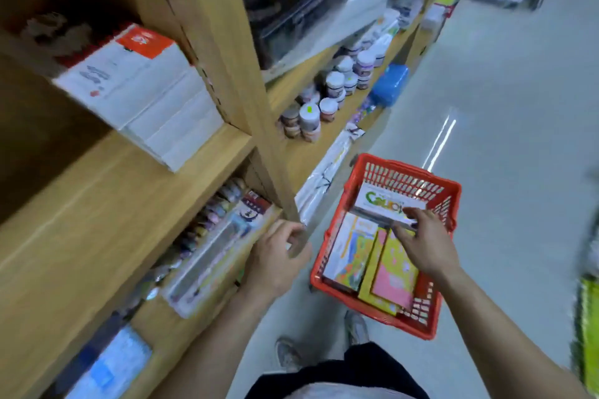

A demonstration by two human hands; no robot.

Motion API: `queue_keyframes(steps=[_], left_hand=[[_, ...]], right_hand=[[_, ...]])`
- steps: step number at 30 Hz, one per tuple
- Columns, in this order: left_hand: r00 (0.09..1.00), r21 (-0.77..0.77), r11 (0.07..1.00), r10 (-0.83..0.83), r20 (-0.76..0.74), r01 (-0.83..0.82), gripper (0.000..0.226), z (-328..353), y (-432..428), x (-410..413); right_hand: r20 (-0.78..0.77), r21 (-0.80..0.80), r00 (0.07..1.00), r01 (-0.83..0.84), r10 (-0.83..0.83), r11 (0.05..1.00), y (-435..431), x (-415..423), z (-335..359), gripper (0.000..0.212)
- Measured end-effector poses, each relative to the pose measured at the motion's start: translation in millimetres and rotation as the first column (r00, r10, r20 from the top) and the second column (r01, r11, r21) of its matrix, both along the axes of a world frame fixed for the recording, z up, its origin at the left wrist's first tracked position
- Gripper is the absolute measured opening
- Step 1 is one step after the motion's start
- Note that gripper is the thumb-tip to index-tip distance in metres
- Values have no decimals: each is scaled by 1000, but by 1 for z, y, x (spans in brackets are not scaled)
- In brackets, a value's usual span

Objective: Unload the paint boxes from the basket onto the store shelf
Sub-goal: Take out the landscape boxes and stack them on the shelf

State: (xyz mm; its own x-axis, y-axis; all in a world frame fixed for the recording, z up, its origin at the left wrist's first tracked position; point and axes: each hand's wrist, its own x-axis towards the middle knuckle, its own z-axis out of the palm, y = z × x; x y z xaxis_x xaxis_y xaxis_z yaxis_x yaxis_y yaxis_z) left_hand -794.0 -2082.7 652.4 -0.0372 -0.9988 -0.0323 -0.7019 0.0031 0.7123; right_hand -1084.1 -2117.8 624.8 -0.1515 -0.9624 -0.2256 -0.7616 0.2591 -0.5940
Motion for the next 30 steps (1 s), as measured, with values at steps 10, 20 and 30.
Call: queue_keyframes(steps=[10, 20, 30], left_hand=[[997, 389, 921, -24, 71, -6, 63, -198, -76, -75], [998, 213, 976, -22, -55, 33, 43, -273, -103, -99], [994, 244, 970, 20, -105, 6, 41, -283, -101, -95]], right_hand=[[59, 448, 997, 18, -49, 894, -13, -49, -216, 62], [-54, 140, 975, -204, 214, 969, -101, -26, -311, 65], [-182, 334, 911, -298, 371, 894, -119, -11, -351, 68]])
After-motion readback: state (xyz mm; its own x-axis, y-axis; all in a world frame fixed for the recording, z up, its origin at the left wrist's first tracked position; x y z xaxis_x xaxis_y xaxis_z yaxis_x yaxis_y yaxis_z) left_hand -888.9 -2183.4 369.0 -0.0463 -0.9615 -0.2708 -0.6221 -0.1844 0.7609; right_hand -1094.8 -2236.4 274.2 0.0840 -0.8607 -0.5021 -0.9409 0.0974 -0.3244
